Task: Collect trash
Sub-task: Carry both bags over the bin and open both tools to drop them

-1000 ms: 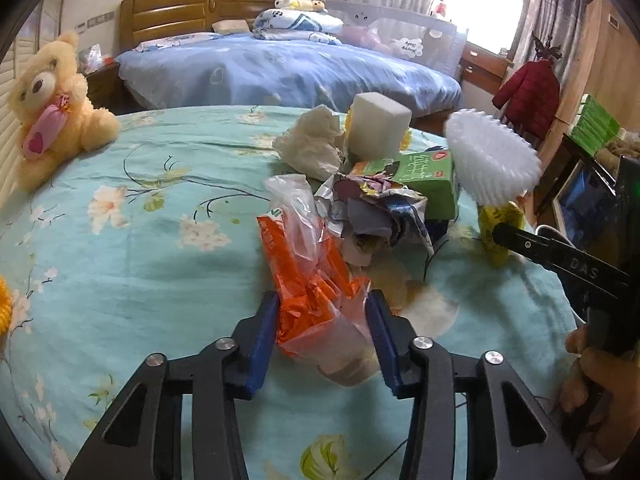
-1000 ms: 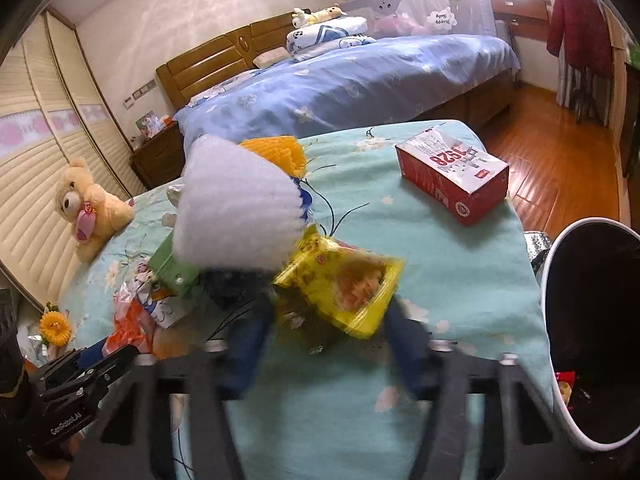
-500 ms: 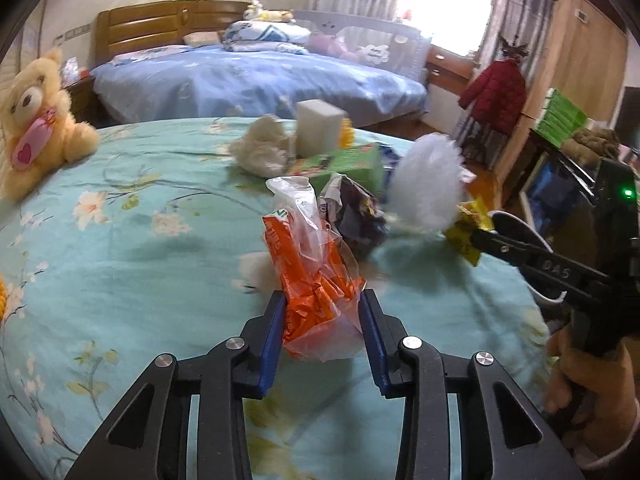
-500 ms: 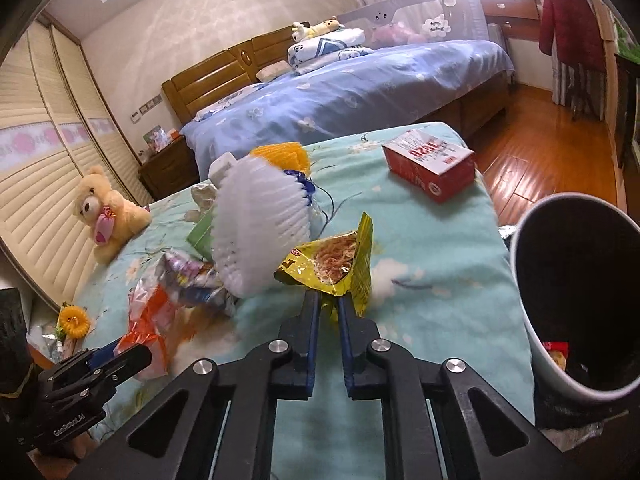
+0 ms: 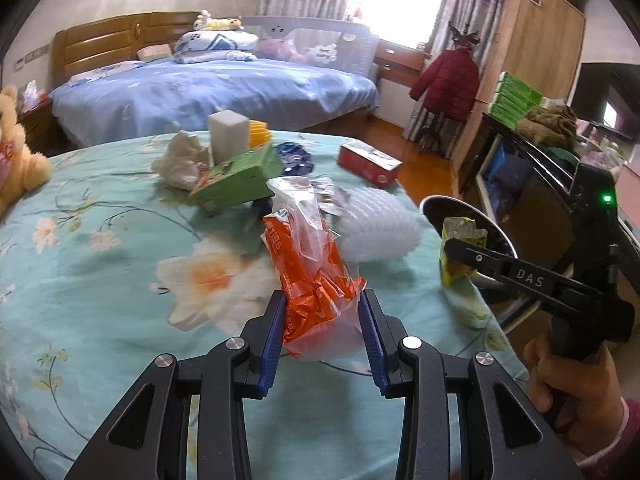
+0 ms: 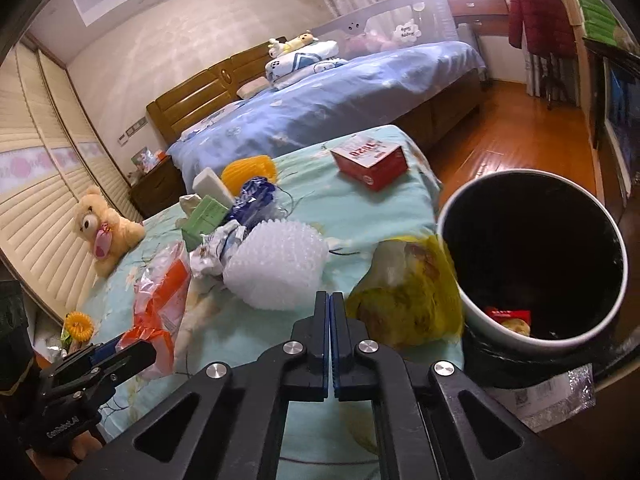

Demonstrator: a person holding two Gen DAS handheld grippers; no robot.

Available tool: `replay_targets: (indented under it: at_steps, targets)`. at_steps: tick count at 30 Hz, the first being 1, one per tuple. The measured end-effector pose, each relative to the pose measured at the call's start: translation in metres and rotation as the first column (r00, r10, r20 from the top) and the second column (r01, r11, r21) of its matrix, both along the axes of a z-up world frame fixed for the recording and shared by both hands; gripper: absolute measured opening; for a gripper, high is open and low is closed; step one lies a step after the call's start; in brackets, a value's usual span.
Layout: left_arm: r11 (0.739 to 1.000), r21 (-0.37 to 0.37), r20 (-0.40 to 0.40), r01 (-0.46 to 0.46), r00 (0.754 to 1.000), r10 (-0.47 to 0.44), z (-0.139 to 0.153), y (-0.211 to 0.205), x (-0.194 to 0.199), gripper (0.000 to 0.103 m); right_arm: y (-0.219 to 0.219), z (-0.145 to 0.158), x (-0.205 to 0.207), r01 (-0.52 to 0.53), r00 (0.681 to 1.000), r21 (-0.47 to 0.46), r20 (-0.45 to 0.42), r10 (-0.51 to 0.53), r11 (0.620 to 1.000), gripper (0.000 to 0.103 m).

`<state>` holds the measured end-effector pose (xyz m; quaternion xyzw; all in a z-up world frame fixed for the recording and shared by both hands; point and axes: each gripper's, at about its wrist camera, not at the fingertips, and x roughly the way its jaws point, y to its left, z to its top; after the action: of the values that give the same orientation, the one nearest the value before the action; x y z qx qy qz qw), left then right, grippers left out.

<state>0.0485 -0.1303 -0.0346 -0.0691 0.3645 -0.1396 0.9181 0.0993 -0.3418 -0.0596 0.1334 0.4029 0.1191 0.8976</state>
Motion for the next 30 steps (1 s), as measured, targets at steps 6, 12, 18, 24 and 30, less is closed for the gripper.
replay_targets:
  at_steps: [6, 12, 18, 24, 30]
  targets:
    - [1.000, -0.001, 0.016, 0.017, 1.000, -0.017, 0.003, -0.003, -0.004, 0.035, -0.011, -0.006, -0.005, 0.021, 1.000, 0.010, -0.009, -0.021, 1.000, 0.000]
    - [1.000, -0.012, 0.058, 0.024, 0.998, -0.024, 0.010, -0.009, -0.011, 0.035, -0.024, 0.004, -0.012, 0.055, 0.998, 0.041, 0.014, -0.055, 0.998, 0.009]
    - [0.999, -0.019, 0.060, 0.047, 0.997, -0.046, 0.007, -0.013, -0.011, 0.035, -0.038, 0.019, -0.017, 0.091, 0.994, 0.056, 0.059, -0.094, 0.994, 0.050]
    - [0.998, -0.024, 0.041, 0.058, 0.998, -0.057, 0.002, -0.018, -0.009, 0.035, -0.046, 0.011, -0.009, 0.146, 0.988, -0.030, 0.058, -0.144, 0.989, 0.079]
    - [0.998, -0.026, 0.038, 0.057, 0.998, -0.056, 0.003, -0.019, -0.008, 0.035, -0.049, -0.023, 0.009, 0.127, 0.990, -0.054, -0.049, -0.130, 0.990, 0.023]
